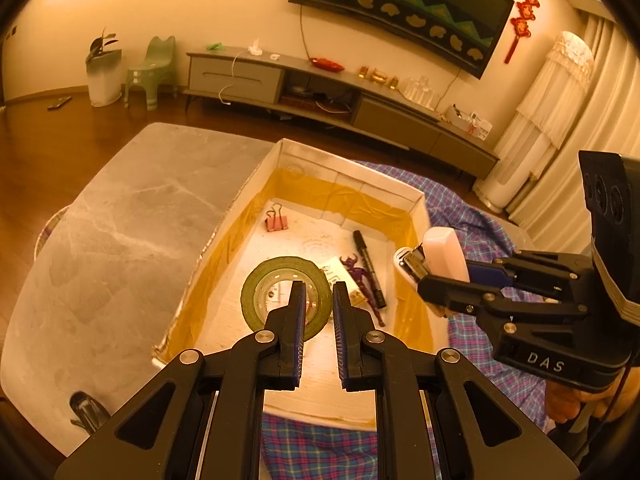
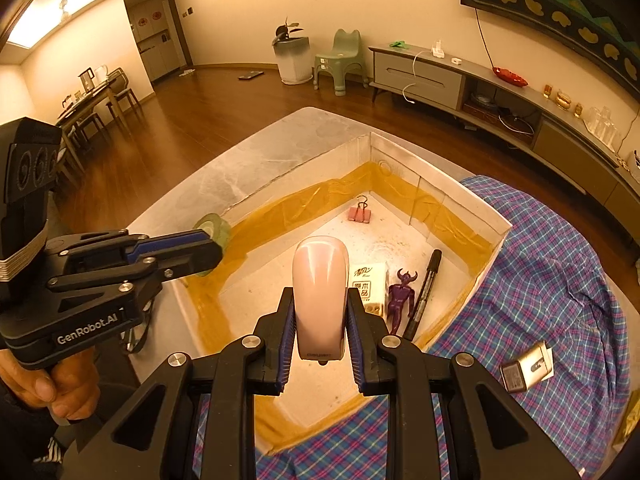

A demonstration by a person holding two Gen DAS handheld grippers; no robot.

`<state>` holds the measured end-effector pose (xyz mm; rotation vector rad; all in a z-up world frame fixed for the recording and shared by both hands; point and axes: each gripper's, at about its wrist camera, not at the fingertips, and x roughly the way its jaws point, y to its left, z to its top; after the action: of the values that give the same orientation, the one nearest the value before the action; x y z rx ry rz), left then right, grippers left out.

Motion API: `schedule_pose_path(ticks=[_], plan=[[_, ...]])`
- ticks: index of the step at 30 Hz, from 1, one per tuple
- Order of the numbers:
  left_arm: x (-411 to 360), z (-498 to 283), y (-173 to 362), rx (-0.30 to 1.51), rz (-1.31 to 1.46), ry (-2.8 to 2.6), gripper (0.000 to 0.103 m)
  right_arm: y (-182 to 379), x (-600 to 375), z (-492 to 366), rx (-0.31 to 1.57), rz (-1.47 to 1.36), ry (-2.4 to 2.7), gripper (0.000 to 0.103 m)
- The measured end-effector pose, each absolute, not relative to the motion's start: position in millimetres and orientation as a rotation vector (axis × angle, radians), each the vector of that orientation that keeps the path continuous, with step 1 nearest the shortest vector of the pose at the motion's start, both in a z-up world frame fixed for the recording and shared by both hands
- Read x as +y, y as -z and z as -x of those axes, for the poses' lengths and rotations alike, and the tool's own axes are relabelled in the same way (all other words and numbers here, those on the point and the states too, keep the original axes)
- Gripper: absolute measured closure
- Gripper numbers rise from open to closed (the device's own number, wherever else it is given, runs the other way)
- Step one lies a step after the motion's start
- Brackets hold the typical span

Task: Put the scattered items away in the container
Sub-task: 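Open the left tool to drop the tape roll while the right tool drops the stapler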

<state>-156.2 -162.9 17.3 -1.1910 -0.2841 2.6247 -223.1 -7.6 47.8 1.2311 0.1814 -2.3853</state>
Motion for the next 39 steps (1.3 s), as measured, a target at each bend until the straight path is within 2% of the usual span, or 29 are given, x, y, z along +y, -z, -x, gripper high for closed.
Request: schedule_pose_path(ticks=[20, 29, 39], plan=[[-157, 197, 19, -0.011, 1.344, -2.577, 0.089, -3, -24, 303, 0.169, -1.431, 2.334, 0.078], [-146, 204, 37, 0.177, 1.391, -2.532, 0.089, 22, -30, 337, 0.241, -1.545, 2.324, 0.078], [-147, 219, 66, 0.281, 1.538, -2.408, 0.089, 42, -43, 373, 0.312, -1.677, 2.289, 0.078]])
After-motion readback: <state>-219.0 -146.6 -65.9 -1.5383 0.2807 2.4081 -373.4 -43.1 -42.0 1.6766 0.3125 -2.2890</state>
